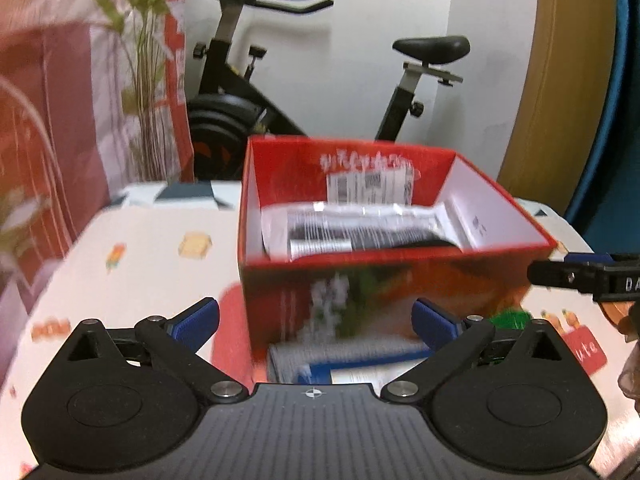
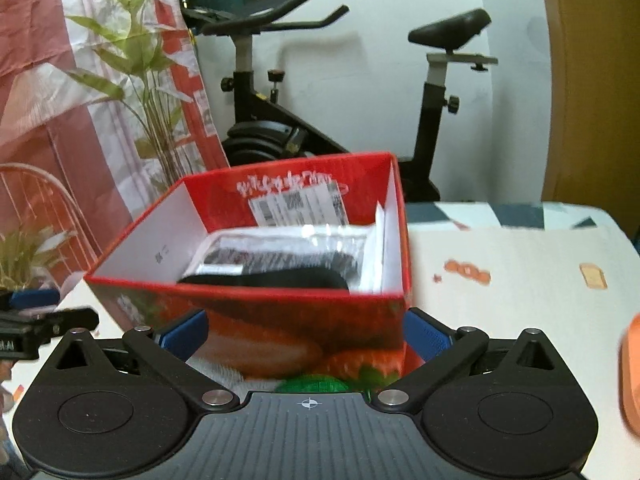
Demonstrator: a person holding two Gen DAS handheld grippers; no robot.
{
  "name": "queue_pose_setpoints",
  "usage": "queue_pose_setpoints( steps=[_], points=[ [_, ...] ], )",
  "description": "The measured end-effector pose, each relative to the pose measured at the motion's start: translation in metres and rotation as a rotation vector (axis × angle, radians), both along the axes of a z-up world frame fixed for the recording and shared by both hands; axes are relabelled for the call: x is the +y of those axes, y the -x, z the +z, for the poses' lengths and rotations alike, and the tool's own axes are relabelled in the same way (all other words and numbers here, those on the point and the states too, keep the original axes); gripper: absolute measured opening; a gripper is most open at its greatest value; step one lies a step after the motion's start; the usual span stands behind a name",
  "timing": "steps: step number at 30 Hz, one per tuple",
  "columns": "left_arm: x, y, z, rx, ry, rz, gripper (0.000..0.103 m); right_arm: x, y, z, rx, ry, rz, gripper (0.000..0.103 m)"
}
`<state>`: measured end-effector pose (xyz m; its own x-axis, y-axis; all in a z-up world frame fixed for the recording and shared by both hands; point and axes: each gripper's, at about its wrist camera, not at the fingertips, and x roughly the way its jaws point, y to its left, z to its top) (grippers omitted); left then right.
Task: Organize soft objects
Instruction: 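Lower the eye mask into the red box and open the left gripper, then move the left tool down to the black gloves and close on them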
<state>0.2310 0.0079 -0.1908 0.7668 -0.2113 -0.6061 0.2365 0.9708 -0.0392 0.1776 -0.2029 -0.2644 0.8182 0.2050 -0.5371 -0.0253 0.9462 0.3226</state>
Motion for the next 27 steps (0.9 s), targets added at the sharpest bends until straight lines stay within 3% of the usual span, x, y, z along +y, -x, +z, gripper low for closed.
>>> queue_pose_setpoints(
  steps=[10,19,23,27],
  points=[
    [0.011,0.034,-0.034,0.089,0.044,0.036,0.103,0.010,0.035,-0.025,0.011,0.013,0.018,0.103],
    [-0.005,0.052,-0.050,0.135,0.078,-0.027,0.103,0.019,0.069,-0.049,0.057,0.040,0.049,0.102],
    [-0.013,0.057,-0.053,0.130,0.082,-0.052,0.095,0.022,0.077,-0.059,0.084,0.029,0.070,0.089],
    [-0.015,0.059,-0.058,0.144,0.108,-0.072,0.079,0.020,0.082,-0.069,0.108,0.014,0.077,0.080]
  ],
)
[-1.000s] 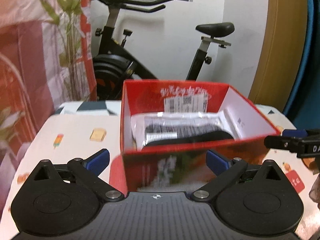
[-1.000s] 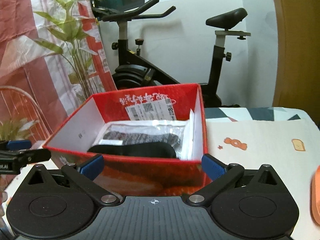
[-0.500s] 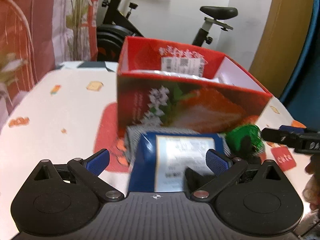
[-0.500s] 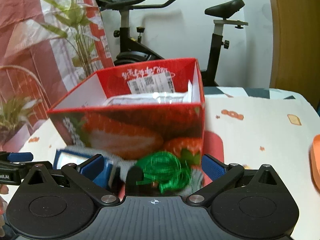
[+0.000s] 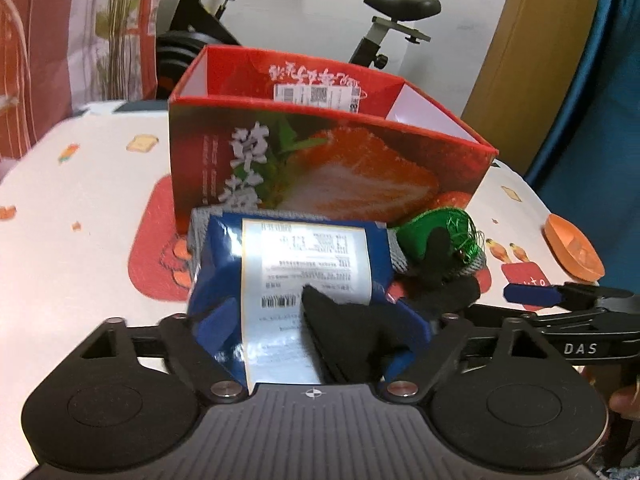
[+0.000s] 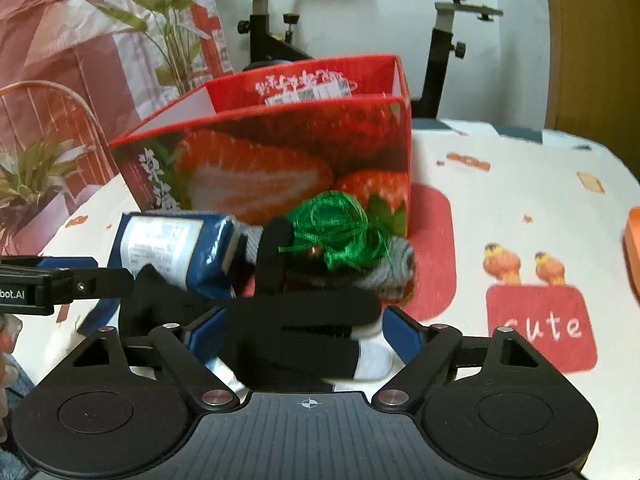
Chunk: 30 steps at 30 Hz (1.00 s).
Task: Organize soft objects
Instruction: 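Move the left tool down to the black gloves and close on them, then lift the black gloves with the left gripper and carry over the red box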
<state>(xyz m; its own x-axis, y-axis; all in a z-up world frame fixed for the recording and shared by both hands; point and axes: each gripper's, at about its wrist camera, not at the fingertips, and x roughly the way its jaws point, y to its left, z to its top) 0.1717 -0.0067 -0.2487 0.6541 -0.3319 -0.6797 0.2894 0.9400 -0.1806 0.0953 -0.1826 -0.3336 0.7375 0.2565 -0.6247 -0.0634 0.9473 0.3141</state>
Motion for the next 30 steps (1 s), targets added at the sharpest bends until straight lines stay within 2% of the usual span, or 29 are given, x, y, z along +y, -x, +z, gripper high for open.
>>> queue_pose_setpoints(
  steps=[4,10,15,19,25,30],
  points=[
    [0.001,0.001,-0.008,0.037,0.033,0.000,0.064,-0.003,-0.002,-0.007,0.027,-0.023,-0.009,0.074],
    [-0.001,0.000,-0.013,0.062,0.063,-0.023,0.063,-0.001,-0.005,-0.015,0.052,-0.047,0.011,0.066],
    [-0.006,-0.003,-0.022,0.091,0.074,-0.049,0.062,0.001,-0.007,-0.019,0.064,-0.056,0.026,0.064],
    [-0.008,-0.005,-0.030,0.103,0.095,-0.064,0.057,-0.001,-0.009,-0.021,0.070,-0.064,0.028,0.064],
    [-0.006,-0.004,-0.031,0.094,0.138,-0.076,0.032,0.001,-0.010,-0.022,0.073,-0.065,0.029,0.064],
    [-0.004,-0.003,-0.030,0.076,0.132,-0.065,0.027,0.002,-0.010,-0.021,0.071,-0.065,0.035,0.064]
  ],
)
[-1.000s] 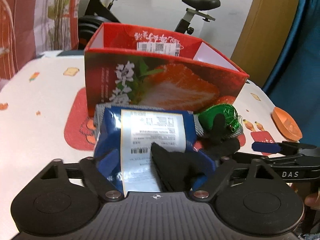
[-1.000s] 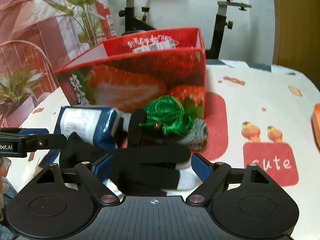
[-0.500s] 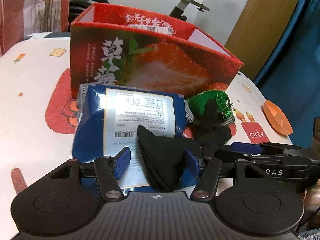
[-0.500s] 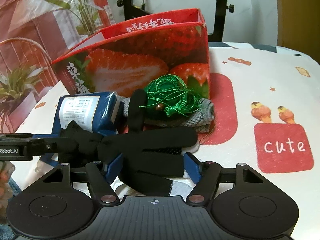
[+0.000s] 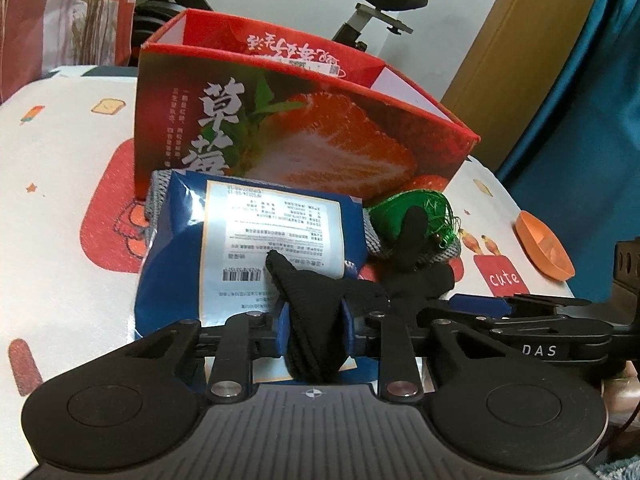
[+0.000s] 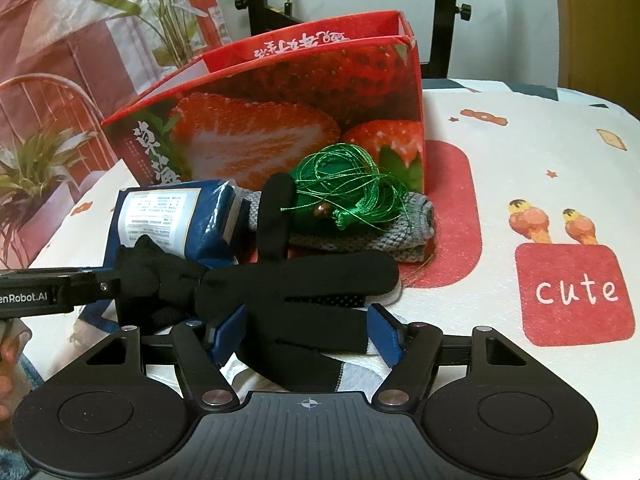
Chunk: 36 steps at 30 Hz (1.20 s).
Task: Organize soft objects
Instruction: 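Lift the black gloves with the left gripper and carry over the red box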
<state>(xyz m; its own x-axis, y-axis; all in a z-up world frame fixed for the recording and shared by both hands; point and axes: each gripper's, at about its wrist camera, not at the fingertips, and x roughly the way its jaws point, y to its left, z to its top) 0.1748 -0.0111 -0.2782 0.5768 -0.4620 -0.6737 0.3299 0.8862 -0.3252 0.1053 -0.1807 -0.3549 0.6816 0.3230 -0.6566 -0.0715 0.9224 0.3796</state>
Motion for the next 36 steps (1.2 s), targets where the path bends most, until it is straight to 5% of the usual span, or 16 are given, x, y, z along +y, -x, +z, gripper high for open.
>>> queue_pose_setpoints(
  steps=[20,36],
  points=[
    [0.018,-0.005,-0.008,0.050,-0.014,0.086,0.028,-0.004,0.001,-0.004,0.013,-0.004,-0.023,0.064],
    [0.017,-0.003,-0.008,0.042,-0.005,0.086,0.025,-0.007,0.004,0.002,-0.026,-0.063,-0.005,0.009]
  ],
)
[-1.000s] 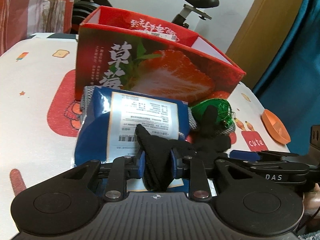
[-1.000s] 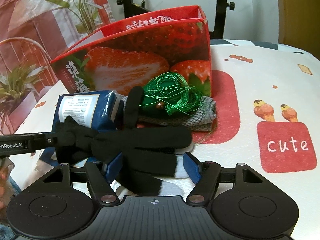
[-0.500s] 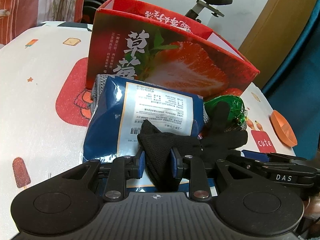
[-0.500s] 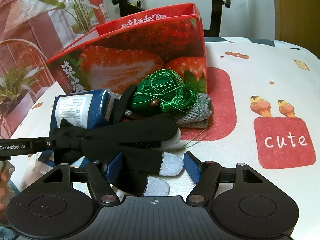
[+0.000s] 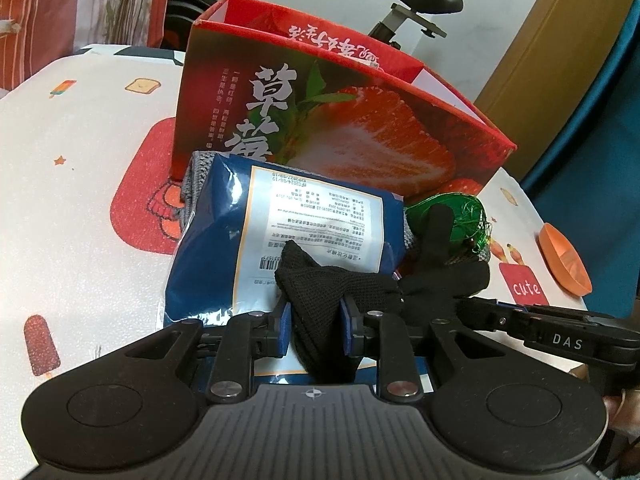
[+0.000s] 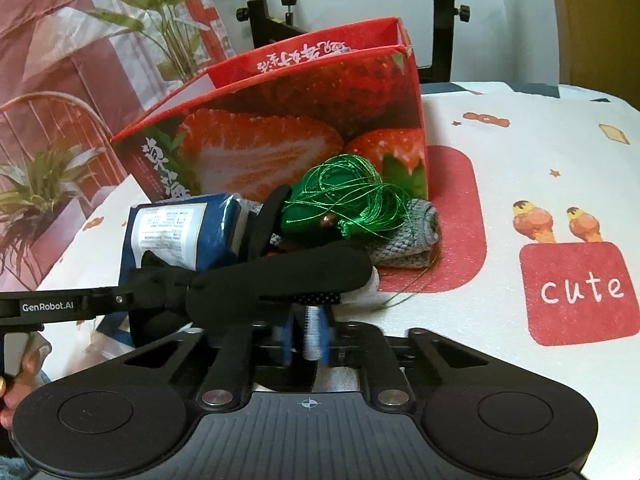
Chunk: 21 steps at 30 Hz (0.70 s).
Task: Organize soft objects
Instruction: 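Lift the black gloves with the left gripper and carry over the red box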
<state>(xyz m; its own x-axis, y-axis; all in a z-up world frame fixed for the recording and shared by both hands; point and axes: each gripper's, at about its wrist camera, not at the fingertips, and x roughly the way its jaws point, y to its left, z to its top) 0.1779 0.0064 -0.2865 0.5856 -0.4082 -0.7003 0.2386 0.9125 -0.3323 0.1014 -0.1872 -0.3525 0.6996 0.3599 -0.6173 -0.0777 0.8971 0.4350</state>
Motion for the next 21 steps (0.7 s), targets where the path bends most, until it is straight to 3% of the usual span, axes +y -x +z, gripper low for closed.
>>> queue_pose_setpoints(
  steps=[6,11,21],
  points=[
    [-0.002,0.003,0.006,-0.025,-0.011,-0.005,0.018,-0.002,0.005,0.005,-0.043,-0.031,0.000,0.006],
    [-0.007,0.012,0.028,-0.135,-0.043,-0.032,0.018,-0.016,0.010,0.014,-0.097,-0.116,-0.034,0.006],
    [-0.008,0.019,0.076,-0.304,-0.021,-0.040,0.017,-0.021,0.010,0.056,-0.245,-0.143,-0.039,0.006]
  ],
)
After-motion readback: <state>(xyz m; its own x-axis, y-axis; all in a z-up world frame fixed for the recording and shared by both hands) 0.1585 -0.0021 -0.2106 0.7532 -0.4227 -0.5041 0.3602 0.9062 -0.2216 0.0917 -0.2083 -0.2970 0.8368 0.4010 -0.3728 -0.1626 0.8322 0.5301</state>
